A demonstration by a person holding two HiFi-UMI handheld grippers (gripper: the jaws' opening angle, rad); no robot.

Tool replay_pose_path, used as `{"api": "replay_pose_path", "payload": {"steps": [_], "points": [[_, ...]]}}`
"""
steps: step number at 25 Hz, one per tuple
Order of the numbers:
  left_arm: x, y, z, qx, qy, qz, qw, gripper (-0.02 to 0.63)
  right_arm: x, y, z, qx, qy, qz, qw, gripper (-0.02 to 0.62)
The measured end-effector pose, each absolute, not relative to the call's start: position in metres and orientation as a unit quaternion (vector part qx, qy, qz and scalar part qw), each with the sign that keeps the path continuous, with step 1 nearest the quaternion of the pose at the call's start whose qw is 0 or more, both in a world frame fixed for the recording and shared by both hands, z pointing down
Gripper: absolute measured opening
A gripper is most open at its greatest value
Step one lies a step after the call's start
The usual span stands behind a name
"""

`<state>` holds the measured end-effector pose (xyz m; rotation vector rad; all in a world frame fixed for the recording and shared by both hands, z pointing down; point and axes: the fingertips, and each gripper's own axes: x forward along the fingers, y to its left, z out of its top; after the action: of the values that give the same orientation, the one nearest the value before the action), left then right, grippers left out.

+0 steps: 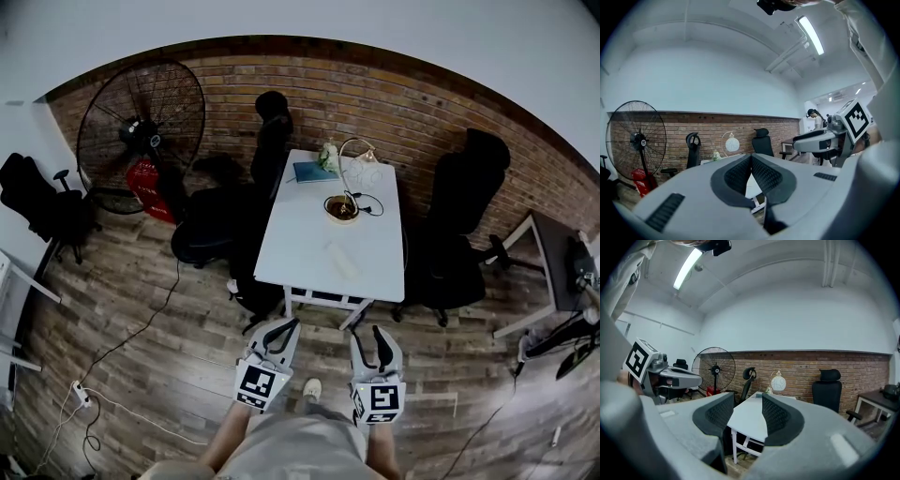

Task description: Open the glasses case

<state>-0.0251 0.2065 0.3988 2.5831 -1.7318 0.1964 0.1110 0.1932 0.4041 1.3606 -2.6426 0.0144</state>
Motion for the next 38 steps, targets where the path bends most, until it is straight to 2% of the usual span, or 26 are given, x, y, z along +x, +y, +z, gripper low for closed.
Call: {"api": "replay_pose_path", "payload": {"steps": [22, 38], "points": [[0.009, 0.110, 0.392, 0.805, -0.587, 0.085, 0.005, 0.006, 0.144, 0.083, 0.405, 0.417, -0.906, 0.012, 0.070, 0.192], [0.010, 0.094, 0.396, 0.797, -0.597, 0.091, 0.009, 0.006, 0.144, 0.063, 0.407, 0.408, -0.910, 0.016, 0.068, 0.192]]}}
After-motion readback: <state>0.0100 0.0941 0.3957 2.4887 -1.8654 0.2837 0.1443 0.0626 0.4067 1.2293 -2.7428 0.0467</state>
